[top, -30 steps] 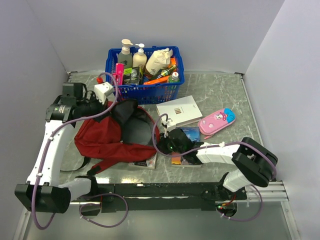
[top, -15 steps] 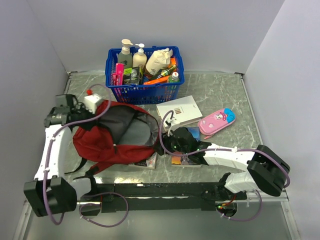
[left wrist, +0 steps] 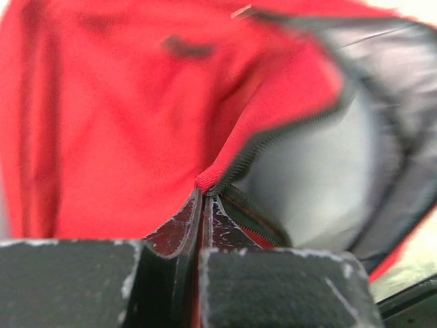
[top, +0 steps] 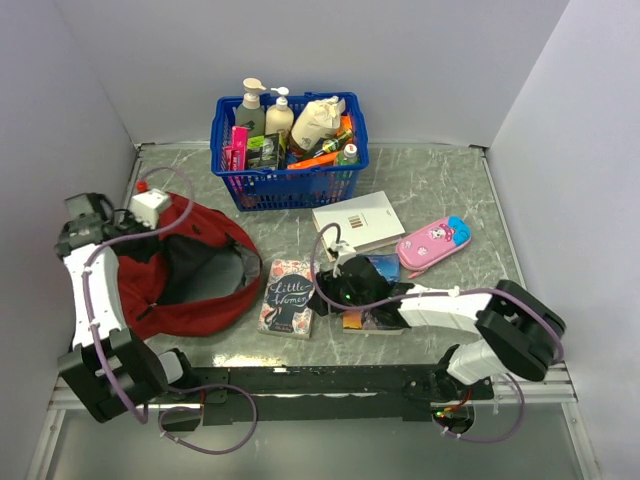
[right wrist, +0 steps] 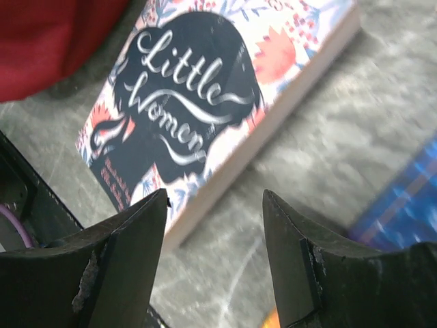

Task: Pack the student bag
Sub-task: Unzip the student bag at the center of the board, then pick up the book from the center of the board.

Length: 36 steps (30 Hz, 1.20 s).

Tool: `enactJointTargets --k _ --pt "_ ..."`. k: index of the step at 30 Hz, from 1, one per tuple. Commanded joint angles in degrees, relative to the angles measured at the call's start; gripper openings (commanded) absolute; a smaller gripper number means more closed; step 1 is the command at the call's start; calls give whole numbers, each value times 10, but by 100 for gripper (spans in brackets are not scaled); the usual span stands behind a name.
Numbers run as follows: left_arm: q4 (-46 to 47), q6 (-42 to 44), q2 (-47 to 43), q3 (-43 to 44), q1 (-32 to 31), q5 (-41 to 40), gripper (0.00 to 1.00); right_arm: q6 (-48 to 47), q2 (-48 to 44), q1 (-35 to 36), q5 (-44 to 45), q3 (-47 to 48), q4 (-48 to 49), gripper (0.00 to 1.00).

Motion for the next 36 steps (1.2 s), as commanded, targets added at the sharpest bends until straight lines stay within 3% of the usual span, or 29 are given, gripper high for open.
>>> enactJointTargets --k 1,6,18,27,36 --pt "17 -41 -49 -36 -126 63 1 19 51 -6 -18 55 35 65" --pt "92 -124 -42 -106 -253 62 1 34 80 -7 -25 81 42 64" --pt "248 -207 106 -167 -422 10 1 61 116 -10 -32 114 43 59" --pt "303 -247 236 -145 -492 -64 1 78 77 -10 -63 151 40 58" --pt "291 -232 234 -135 -499 -55 1 94 94 -11 -57 163 19 58"
